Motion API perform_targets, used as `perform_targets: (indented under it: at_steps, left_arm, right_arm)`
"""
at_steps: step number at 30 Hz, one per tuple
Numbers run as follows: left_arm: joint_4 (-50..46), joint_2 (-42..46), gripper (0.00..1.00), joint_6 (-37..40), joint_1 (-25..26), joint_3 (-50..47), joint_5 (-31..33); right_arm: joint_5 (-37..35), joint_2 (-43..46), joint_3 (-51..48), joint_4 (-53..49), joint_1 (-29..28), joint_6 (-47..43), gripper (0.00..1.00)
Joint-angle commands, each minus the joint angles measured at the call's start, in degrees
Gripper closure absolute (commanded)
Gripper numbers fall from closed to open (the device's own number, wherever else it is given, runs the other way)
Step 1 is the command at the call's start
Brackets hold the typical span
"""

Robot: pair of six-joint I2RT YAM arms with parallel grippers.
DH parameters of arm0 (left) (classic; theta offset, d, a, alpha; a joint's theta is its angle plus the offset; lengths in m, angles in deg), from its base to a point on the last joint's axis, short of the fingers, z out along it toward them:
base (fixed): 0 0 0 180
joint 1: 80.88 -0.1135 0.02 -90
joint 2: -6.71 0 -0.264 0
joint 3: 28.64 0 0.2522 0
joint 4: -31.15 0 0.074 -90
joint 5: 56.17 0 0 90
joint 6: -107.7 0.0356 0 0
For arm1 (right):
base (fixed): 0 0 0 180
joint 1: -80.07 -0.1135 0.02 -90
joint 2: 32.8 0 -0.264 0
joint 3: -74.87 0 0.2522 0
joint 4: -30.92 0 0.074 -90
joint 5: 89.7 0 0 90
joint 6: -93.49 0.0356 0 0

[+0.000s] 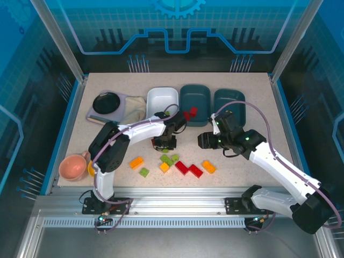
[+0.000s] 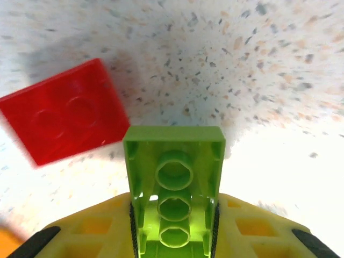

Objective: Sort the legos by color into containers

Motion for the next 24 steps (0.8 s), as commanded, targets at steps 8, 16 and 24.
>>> perform_targets:
  at_steps: [8, 16, 24]
  left_arm:
    - [-9.8, 2.4, 0.67, 3.4, -11.2, 18.1, -0.1]
    - [-13.4, -13.6, 0.67, 8.8, -16.8, 34.6, 2.1]
    - [-16.0, -27.1, 0.66, 11.8, -18.4, 48.9, 6.0]
  right_arm:
    - [8.7, -2.4, 3.1, 11.7, -0.9, 0.6, 0.33]
    - [10.8, -11.6, 8.9, 13.0, -0.4, 3.6, 0.26]
    - [12.1, -13.6, 9.6, 13.3, 0.2, 4.2, 0.25]
